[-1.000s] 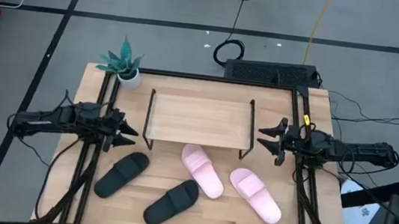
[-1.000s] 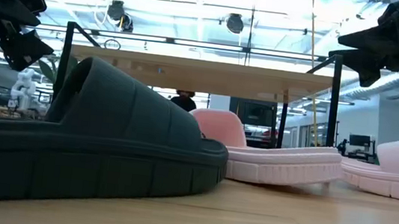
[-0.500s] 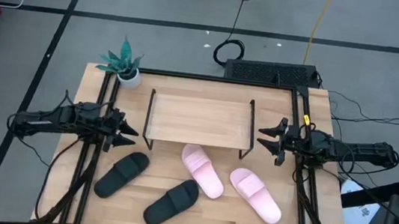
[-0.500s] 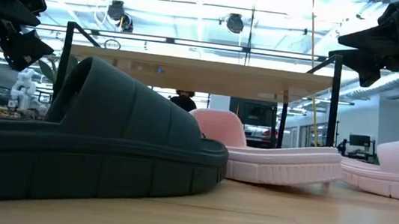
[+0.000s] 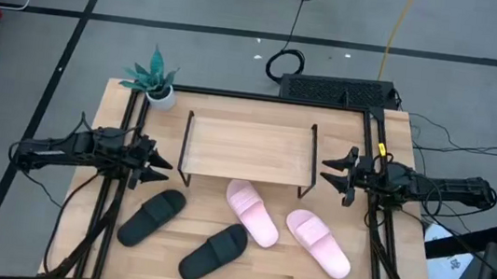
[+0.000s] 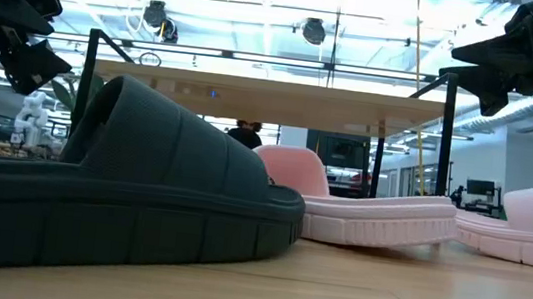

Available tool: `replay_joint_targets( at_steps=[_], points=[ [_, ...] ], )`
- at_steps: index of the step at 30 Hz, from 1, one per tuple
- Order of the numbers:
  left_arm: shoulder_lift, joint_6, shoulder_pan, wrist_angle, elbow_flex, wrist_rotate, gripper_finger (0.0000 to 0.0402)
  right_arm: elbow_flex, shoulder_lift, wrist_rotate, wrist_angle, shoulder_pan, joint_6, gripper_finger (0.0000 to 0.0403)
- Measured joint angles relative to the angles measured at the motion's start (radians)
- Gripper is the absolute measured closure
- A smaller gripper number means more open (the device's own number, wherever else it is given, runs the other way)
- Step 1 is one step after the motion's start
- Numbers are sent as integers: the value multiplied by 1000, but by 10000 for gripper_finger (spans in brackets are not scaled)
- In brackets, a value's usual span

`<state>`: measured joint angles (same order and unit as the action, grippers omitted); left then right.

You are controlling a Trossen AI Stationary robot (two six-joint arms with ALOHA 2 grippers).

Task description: Pick and place slides into the shelf

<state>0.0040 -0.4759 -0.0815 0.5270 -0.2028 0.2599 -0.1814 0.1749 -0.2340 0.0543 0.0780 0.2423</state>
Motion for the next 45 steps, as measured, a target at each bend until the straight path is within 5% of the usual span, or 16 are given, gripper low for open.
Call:
replay_joint_targets(
  at_steps=[10,24,33,45],
  points=[
    [0,0,0,0,0,0,172,0,0,0,17,0,0,220],
    [0,1,0,0,0,-1,172,0,4,-7,414,2,269,220],
    [0,168,0,-30,0,-179,172,0,19,-31,511,2,368,220],
    [0,59,0,-222,0,-229,172,0,138,-28,761,2,367,220]
  ],
)
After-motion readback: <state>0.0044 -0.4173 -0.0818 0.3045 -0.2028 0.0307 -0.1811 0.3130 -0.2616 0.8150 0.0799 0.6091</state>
